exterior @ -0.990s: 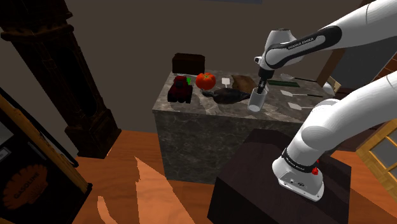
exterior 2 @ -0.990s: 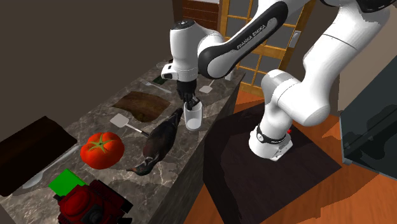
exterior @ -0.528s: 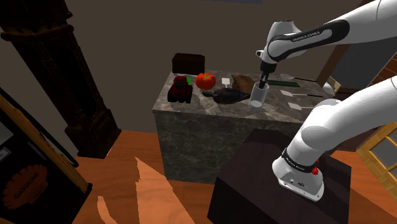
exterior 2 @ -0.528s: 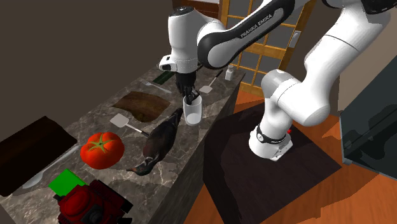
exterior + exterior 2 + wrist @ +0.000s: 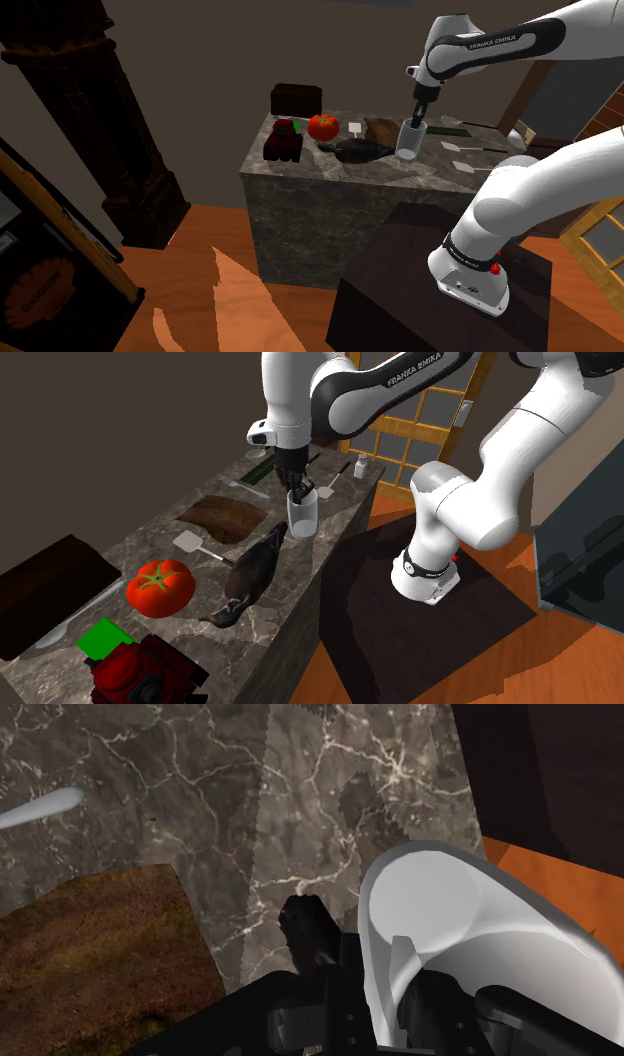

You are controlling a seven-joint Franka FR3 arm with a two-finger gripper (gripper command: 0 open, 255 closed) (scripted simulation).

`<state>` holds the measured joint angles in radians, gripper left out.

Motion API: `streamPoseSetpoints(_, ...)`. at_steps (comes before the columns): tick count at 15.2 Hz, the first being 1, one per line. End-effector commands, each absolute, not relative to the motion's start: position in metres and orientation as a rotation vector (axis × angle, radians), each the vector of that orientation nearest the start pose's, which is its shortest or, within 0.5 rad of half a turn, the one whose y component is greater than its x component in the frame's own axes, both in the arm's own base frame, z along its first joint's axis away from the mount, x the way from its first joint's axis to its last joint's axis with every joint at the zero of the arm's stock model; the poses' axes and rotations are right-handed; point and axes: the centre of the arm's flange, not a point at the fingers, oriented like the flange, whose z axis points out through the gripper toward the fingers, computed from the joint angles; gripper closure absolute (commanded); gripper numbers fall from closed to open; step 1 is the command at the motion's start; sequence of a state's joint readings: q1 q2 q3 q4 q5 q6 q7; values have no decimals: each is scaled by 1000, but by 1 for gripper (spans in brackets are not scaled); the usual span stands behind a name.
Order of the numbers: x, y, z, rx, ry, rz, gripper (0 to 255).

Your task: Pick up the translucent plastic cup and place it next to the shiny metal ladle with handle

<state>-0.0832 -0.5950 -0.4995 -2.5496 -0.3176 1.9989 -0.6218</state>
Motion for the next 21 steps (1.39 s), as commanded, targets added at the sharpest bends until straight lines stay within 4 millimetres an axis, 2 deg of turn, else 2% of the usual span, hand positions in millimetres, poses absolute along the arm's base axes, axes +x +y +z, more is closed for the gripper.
streamPoseSetpoints(1, 308, -228, 453, -3133, -391, 9, 255)
streamPoseSetpoints(21, 308, -228, 559, -3133, -391, 9, 255)
